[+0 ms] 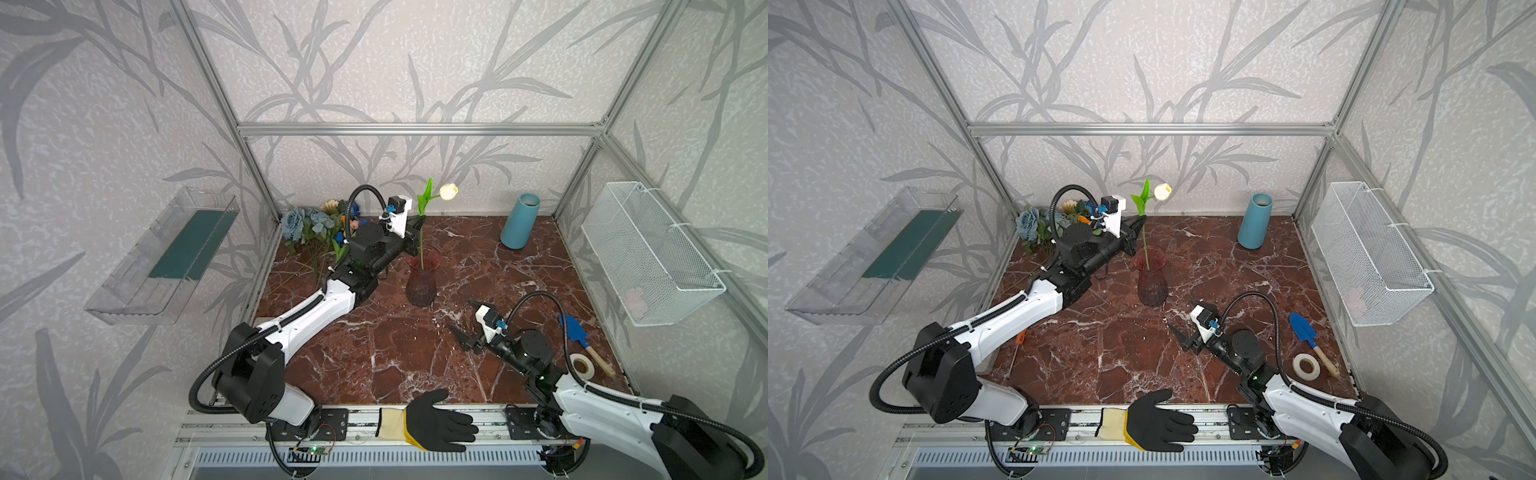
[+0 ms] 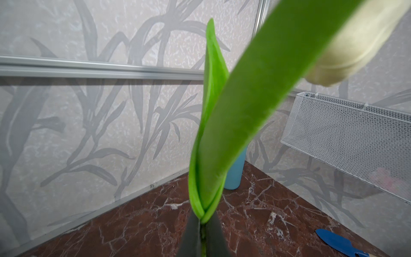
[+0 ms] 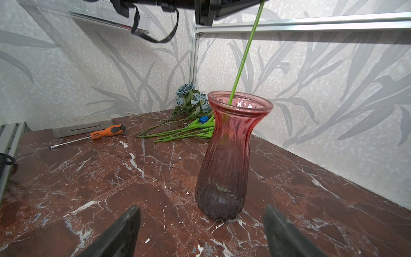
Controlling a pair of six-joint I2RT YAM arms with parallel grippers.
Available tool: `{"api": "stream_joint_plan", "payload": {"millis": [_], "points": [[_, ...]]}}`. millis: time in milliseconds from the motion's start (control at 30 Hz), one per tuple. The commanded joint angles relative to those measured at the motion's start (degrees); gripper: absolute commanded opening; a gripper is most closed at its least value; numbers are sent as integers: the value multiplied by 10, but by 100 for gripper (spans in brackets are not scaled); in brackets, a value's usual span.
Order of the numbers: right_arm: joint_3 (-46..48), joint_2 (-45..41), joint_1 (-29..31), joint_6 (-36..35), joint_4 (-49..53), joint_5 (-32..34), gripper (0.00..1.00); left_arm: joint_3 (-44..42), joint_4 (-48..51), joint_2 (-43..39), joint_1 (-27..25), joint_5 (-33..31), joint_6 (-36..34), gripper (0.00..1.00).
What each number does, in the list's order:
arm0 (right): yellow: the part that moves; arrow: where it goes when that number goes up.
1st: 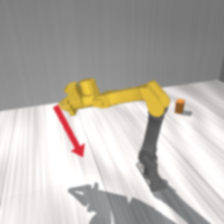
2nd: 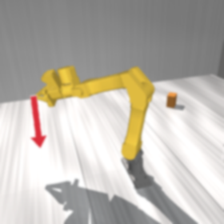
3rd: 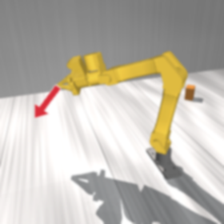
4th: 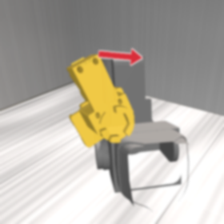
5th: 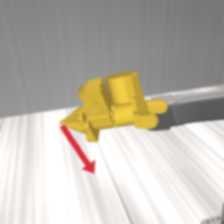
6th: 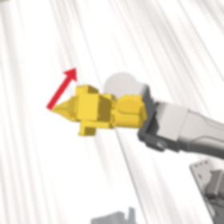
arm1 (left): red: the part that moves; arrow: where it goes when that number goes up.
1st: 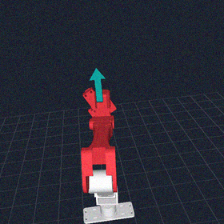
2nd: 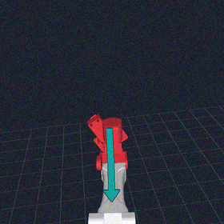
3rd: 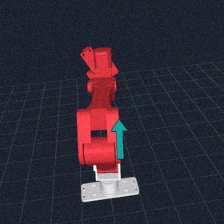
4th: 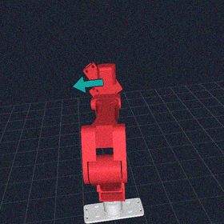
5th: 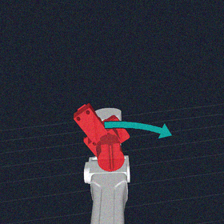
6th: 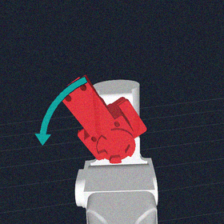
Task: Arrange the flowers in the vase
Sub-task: 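Lift the white tulip with the left gripper over the pink vase, then lower the tulip stem into the vase and open the left gripper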
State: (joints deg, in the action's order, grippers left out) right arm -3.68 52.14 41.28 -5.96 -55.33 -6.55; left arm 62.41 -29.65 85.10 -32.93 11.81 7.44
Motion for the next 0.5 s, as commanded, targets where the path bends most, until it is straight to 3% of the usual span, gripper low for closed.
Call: {"api": "stream_joint_plan", "payload": {"millis": [0,467], "points": [[-11,1,3,-8,-14,-8,87,-30,-55,-1,-7,0,-9,0],[-21,31,2,-7,-19,-14,87,-102,-62,0,-28,52,-12,0]]}}
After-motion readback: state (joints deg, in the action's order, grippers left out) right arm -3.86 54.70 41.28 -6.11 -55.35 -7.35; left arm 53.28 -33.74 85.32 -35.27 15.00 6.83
